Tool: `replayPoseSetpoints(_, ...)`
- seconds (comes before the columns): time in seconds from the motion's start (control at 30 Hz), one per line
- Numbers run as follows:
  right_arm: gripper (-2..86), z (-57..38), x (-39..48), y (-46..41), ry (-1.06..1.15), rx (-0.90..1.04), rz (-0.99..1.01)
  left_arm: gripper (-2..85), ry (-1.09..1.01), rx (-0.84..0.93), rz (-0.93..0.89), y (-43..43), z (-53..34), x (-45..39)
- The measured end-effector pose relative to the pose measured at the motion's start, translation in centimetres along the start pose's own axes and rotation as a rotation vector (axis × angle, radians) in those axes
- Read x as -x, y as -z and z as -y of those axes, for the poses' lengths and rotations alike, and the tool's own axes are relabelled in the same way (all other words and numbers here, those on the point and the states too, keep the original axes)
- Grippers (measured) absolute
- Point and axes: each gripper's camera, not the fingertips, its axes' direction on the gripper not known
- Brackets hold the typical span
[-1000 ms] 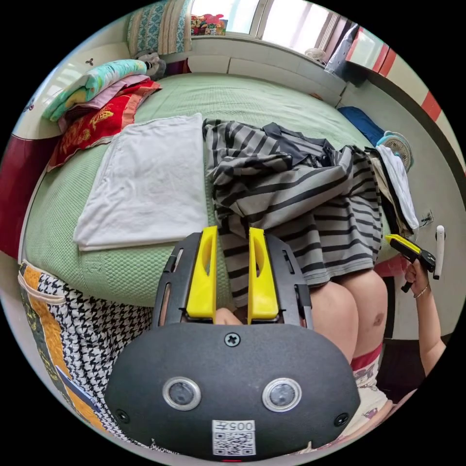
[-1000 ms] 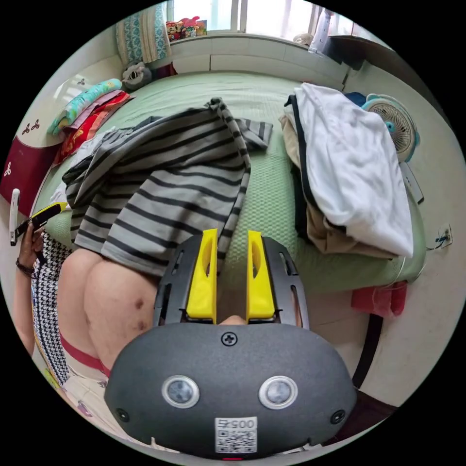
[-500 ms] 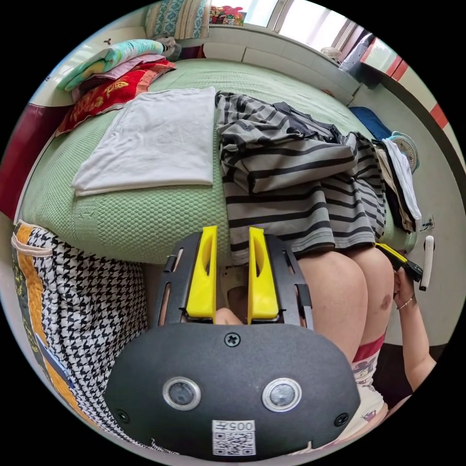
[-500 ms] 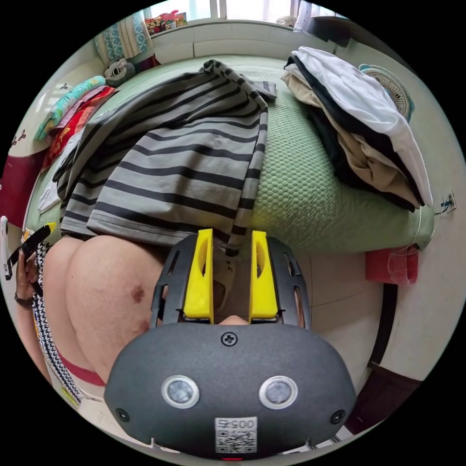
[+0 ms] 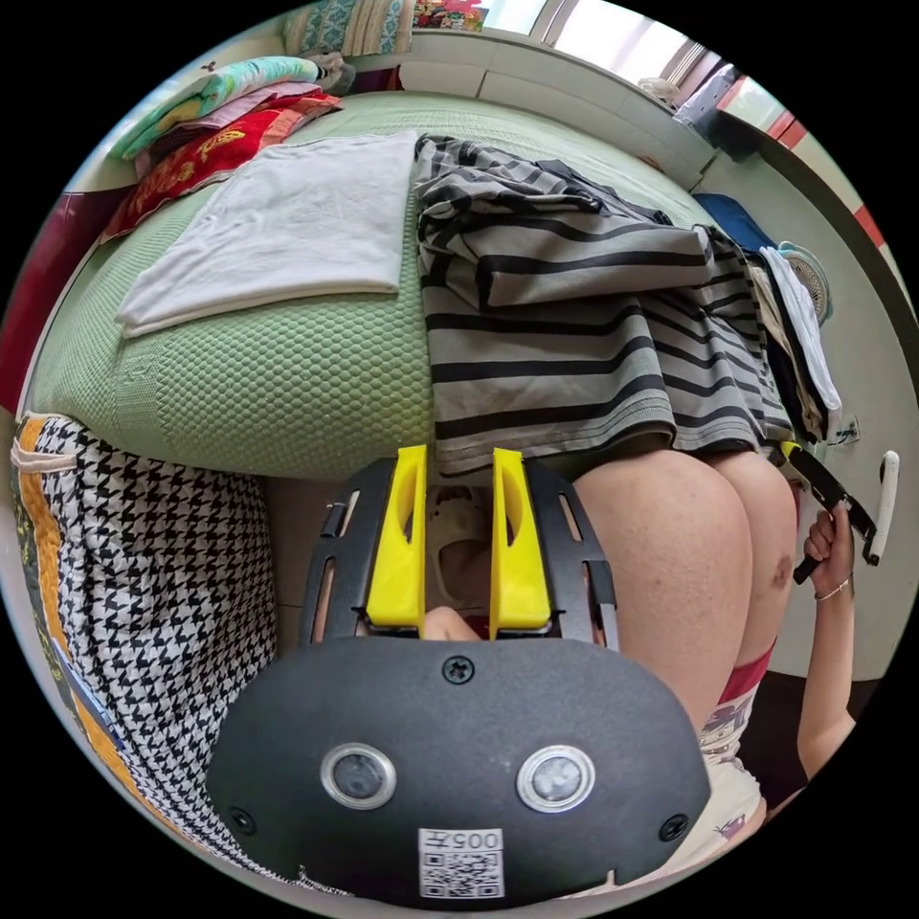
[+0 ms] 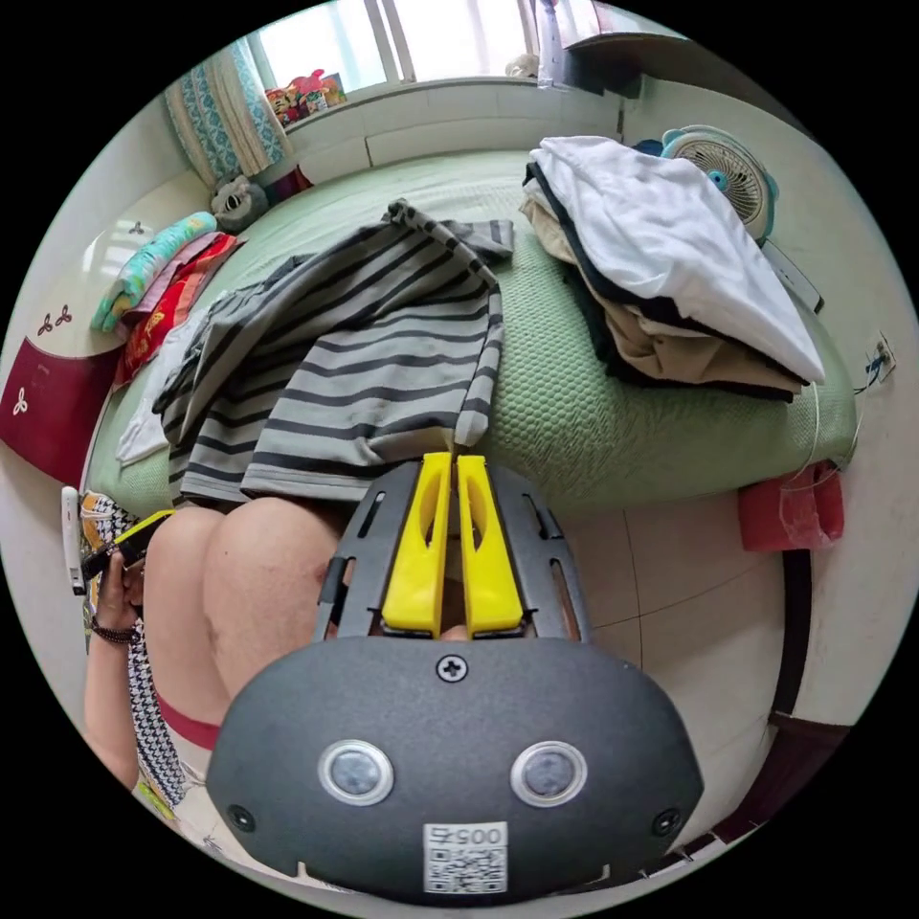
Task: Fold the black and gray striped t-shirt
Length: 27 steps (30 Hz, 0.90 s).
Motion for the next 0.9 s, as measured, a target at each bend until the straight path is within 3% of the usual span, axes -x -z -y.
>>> replayPoseSetpoints(0.2,-1.6,-0.7,-0.6,4.9,0.014,-0.055,-0.003,9.9,0.032,0.006,0.033,0.7,-0.7,-0.3)
replayPoseSetpoints(0.4,-1.6,-1.8,-0.8,7.6,0.04,-0.072,-0.019,2.3,0.007,-0.031,0.044,4.7,-2.5,-0.5)
replayPoseSetpoints(0.63,-1.6,-2.3,-2.6,15.0,0.007,-0.141,0.029,1.0,-0.02,-0.217,0.012,16.0,-5.4,0.2)
replayPoseSetpoints(0.9,-1.6,-5.8,-2.7,29.8,0.051,-0.28,0.015,0.8,-0.065,-0.374,-0.05,29.6,-11.8,0.2)
